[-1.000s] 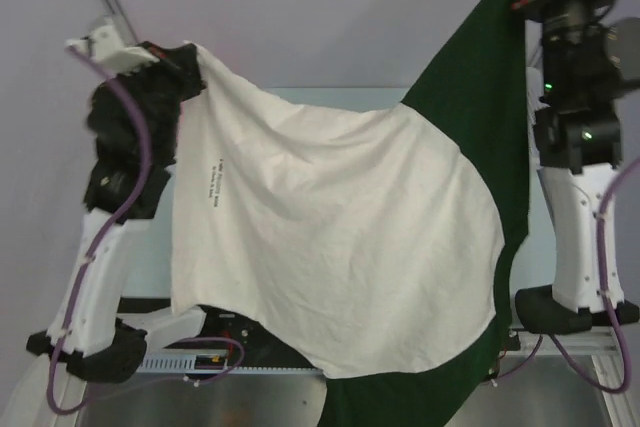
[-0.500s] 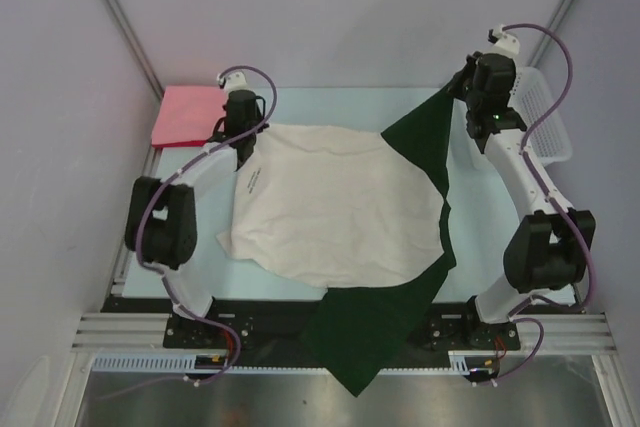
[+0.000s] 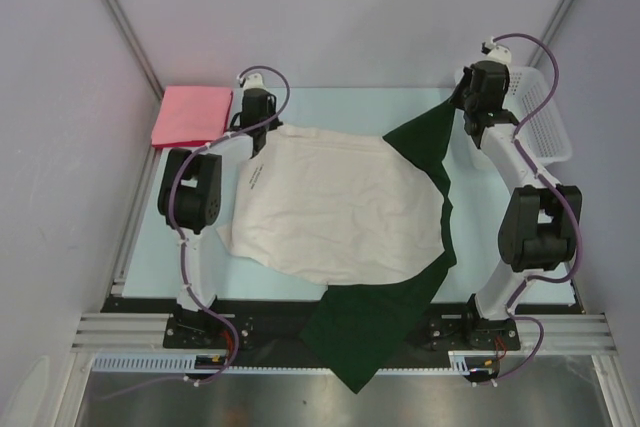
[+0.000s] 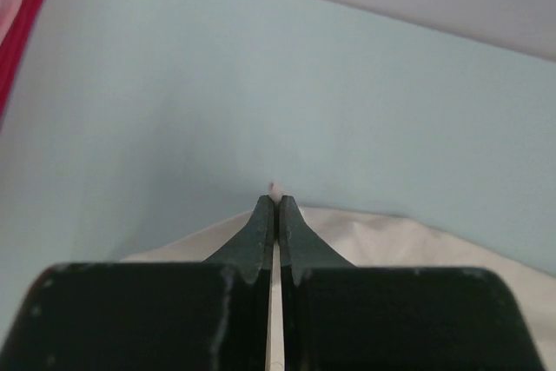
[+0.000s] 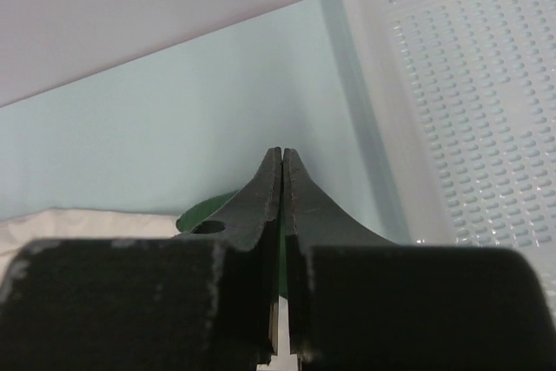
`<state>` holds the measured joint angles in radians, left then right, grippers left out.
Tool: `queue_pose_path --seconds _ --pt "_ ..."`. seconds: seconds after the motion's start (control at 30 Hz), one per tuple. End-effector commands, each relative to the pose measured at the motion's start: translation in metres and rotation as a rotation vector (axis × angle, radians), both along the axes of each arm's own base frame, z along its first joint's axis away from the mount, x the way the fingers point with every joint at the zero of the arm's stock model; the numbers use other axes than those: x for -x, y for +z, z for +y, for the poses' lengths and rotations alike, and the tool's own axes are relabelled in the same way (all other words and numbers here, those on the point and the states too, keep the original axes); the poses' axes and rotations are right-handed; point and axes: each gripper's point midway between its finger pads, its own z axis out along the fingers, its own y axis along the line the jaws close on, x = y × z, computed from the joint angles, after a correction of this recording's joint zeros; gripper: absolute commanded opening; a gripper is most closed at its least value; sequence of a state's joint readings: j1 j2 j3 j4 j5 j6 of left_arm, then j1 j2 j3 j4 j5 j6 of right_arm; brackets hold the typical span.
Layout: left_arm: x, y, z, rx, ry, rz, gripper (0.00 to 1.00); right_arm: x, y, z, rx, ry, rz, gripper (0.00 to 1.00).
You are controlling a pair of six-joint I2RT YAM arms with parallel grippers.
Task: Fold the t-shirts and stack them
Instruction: Flatten the tshirt out
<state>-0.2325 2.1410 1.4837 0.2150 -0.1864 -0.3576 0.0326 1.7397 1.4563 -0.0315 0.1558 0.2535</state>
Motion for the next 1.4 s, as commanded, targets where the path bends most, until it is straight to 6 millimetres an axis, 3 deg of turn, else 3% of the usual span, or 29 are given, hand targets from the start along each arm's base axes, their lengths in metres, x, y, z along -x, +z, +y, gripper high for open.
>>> queue_pose_path --seconds 0.0,0.17,0.33,0.4,0.5,0.63,0.67,0.73,0.77,0.8,0.87,0.9,0.97,1.0,1.1,1.13,1.2,1.23,1.33,1.37 --pt "-0.014 0.055 -0.002 0.044 -0.019 -0.114 0.0 0.011 0.033 -0.005 0.007 0.0 -0.064 0.0" --pt "-0.009 0.075 0.005 0.059 -0.009 -0.114 0.0 0.026 0.039 -0.006 -0.024 -0.001 -0.059 0.0" --pt "-0.008 0.083 0.022 0.078 0.009 -0.098 0.0 0.051 0.045 -0.002 -0.077 0.0 -0.06 0.0" --pt "-0.005 0.099 0.023 0.108 -0.001 -0.119 0.0 0.059 0.051 -0.003 -0.087 -0.006 -0.067 0.0" --pt "0.001 0.125 0.022 0.148 -0.017 -0.145 0.0 0.068 0.075 -0.004 -0.1 -0.012 -0.11 0.0" --pt "0.017 0.198 0.016 0.184 -0.069 -0.274 0.0 0.077 0.132 -0.019 -0.118 -0.023 -0.226 0.0" --pt "0.029 0.232 0.013 0.199 -0.103 -0.338 0.0 0.083 0.164 -0.016 -0.121 0.002 -0.29 0.0" --pt "0.042 0.271 0.011 0.215 -0.13 -0.415 0.0 0.093 0.197 -0.019 -0.114 0.011 -0.351 0.0" --pt "0.058 0.306 0.013 0.226 -0.133 -0.483 0.0 0.099 0.213 -0.019 -0.11 0.01 -0.382 0.0" --pt "0.066 0.321 0.015 0.23 -0.133 -0.512 0.0 0.114 0.249 -0.019 -0.103 0.012 -0.459 0.0" --pt "0.095 0.375 0.022 0.242 -0.128 -0.627 0.0 0.132 0.282 -0.022 -0.1 0.003 -0.534 0.0" --pt "0.108 0.398 0.023 0.253 -0.13 -0.694 0.0 0.152 0.314 -0.021 -0.1 0.003 -0.61 0.0" --pt "0.131 0.431 0.03 0.283 -0.116 -0.787 0.0 0.175 0.345 -0.025 -0.116 -0.01 -0.691 0.0" --pt "0.155 0.466 0.034 0.298 -0.125 -0.884 0.0 0.197 0.372 -0.023 -0.114 -0.004 -0.759 0.0" --pt "0.198 0.515 0.039 0.319 -0.144 -1.001 0.0 0.233 0.409 -0.019 -0.114 0.013 -0.862 0.0" --pt "0.214 0.533 0.04 0.321 -0.155 -1.044 0.0 0.259 0.431 -0.018 -0.111 0.015 -0.926 0.0" --pt "0.239 0.555 0.044 0.331 -0.157 -1.097 0.0 0.287 0.452 -0.015 -0.117 0.021 -0.99 0.0" --pt "0.267 0.577 0.05 0.326 -0.156 -1.158 0.0 0.314 0.472 -0.013 -0.115 0.029 -1.054 0.0" --pt "0.321 0.622 0.068 0.29 -0.109 -1.277 0.0 0.358 0.499 -0.009 -0.104 0.042 -1.139 0.0" --pt "0.337 0.634 0.073 0.282 -0.093 -1.312 0.0 0.386 0.519 -0.007 -0.097 0.049 -1.207 0.0"
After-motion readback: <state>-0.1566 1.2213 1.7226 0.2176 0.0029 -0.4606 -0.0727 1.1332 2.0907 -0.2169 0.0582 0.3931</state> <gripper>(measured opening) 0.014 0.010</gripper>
